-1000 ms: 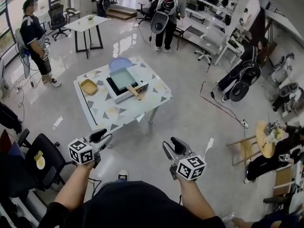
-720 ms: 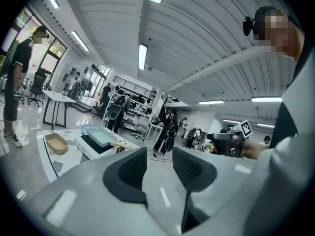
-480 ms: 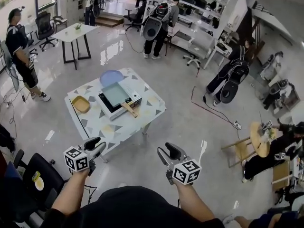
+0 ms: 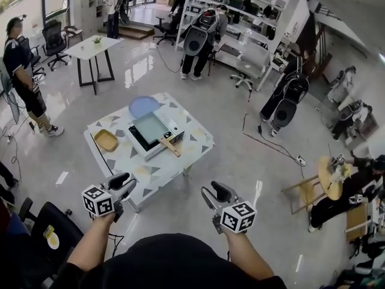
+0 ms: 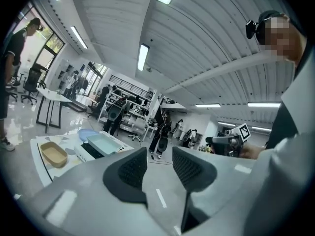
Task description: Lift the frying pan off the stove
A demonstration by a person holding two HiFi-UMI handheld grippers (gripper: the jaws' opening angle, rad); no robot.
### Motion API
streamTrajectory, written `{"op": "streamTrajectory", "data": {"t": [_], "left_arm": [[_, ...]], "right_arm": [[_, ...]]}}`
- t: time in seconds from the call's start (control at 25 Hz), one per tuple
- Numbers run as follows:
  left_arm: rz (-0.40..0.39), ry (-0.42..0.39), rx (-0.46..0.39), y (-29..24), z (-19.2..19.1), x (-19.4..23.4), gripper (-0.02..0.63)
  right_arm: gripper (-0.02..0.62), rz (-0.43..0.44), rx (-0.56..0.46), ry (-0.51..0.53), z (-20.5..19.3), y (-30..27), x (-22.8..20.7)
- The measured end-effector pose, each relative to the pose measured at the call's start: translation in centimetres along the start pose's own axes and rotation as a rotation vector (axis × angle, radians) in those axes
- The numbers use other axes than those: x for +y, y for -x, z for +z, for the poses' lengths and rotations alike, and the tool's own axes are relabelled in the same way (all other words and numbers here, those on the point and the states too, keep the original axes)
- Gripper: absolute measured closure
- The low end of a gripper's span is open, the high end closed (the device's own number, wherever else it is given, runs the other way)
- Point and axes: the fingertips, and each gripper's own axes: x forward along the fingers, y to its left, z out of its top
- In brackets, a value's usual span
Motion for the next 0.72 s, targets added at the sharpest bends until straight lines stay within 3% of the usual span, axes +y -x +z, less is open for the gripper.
{"op": "streamTrajectory", "data": {"t": [0.52,0.72], "left_arm": [[-0.014,0.015,0.024,-0.8,-0.4,1.1,0.448],[0.008,0.041,-0.012,-1.5,0.9,2.3,0.448]], "right_arm": [[0.397,-0.008,-0.051,-0.003,1.4,-1.7,-1.1],[0.42,-0.018,-0.052,0.025,2.1,-3.0,-2.7]]}}
